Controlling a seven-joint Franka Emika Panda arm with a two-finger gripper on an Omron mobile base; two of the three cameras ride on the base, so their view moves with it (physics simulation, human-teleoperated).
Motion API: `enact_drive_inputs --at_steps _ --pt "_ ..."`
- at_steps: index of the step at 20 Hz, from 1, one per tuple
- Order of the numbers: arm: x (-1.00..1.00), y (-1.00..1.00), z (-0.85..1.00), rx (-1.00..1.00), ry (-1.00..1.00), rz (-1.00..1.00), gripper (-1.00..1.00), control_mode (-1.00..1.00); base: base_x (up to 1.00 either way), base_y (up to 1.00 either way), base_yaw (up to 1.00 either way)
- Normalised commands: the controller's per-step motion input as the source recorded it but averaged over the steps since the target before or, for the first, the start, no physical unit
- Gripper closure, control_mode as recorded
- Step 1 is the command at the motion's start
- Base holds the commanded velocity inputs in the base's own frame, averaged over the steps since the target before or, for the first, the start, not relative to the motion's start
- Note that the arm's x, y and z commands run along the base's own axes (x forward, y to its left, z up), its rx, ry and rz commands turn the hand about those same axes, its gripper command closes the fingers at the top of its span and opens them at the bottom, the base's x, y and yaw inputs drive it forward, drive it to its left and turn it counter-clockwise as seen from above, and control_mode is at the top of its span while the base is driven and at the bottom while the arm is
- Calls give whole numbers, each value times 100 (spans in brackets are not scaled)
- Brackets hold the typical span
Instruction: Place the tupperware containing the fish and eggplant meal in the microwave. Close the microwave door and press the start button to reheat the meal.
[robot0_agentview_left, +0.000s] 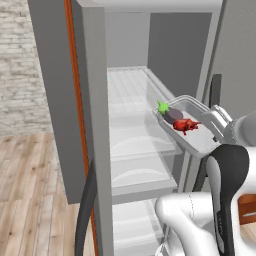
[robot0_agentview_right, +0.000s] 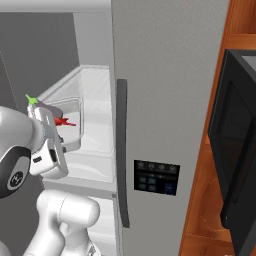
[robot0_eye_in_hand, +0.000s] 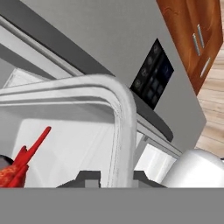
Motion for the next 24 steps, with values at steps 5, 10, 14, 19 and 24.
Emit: enact_drive_inputs --at_steps 5,10,14,19,24 --pt "0 0 0 0 0 0 100 100 0 0 0" --pt "0 0 0 0 0 0 100 100 -39 0 1" --pt "0 0 0 0 0 0 100 100 -61 0 0" --pt "0 0 0 0 0 0 100 100 -70 0 0" --pt "0 0 0 0 0 0 100 100 -58 -36 -21"
